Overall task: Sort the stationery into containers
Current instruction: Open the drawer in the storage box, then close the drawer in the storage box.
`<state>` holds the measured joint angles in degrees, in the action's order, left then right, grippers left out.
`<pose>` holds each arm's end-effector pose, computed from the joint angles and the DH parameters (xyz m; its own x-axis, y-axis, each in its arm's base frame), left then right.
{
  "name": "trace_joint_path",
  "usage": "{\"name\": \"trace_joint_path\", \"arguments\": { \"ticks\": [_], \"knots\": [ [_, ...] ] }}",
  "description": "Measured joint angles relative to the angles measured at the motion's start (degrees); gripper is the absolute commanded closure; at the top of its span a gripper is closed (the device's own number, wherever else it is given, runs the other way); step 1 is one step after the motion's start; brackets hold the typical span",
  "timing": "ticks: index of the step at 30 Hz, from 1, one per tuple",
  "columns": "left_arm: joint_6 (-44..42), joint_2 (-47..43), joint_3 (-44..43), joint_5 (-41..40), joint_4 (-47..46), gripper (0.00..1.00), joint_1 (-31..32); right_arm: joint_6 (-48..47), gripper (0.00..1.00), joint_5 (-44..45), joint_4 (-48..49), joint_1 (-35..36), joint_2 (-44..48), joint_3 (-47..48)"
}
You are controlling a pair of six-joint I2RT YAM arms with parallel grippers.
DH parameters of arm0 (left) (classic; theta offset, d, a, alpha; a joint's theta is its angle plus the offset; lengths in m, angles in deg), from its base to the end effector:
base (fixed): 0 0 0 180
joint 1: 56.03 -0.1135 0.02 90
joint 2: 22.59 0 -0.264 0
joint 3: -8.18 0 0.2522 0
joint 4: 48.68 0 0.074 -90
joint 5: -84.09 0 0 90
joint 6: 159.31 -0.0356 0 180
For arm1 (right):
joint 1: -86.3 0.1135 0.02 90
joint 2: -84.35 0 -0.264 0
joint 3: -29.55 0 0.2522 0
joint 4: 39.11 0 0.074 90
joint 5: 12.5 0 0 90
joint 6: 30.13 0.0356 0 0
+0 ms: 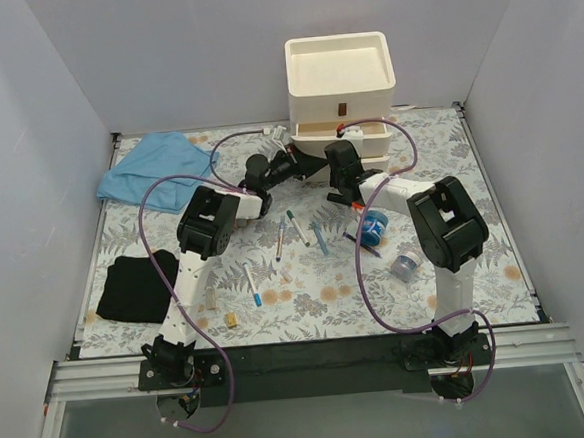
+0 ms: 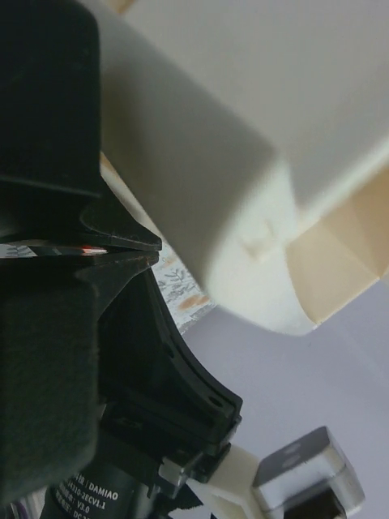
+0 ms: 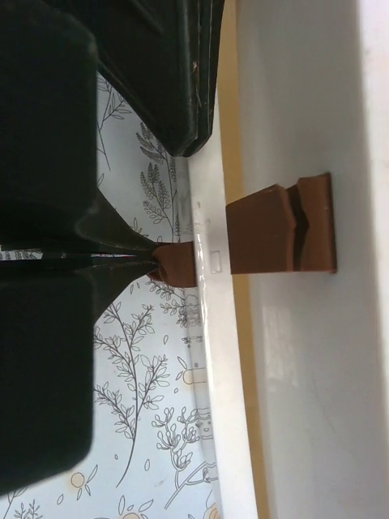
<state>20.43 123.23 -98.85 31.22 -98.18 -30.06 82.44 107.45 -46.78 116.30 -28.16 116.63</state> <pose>0.4721 -0.2538 0.1228 -0.8816 -0.4574 -0.1166 0.1711 -0.0793 -0.9821 0.3871 0.2029 0.1918 -0.4640 0.1161 -0.8782 0.1159 0.9908 0.0698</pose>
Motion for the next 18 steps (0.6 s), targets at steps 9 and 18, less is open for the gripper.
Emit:
{"name": "trace_joint_path", "arguments": {
  "ticks": [9,18],
  "knots": [
    [4.02,-2.89,13.18,-1.16,-5.99,1.00,0.02,1.42,0.99,-0.35,0.52,-0.26,-0.90,-1.03],
    [5.68,-7.91,15.87,-8.70,-10.97,1.00,0.70,2.71,0.99,-0.57,1.22,-0.70,-1.18,-1.18]
  ]
}}
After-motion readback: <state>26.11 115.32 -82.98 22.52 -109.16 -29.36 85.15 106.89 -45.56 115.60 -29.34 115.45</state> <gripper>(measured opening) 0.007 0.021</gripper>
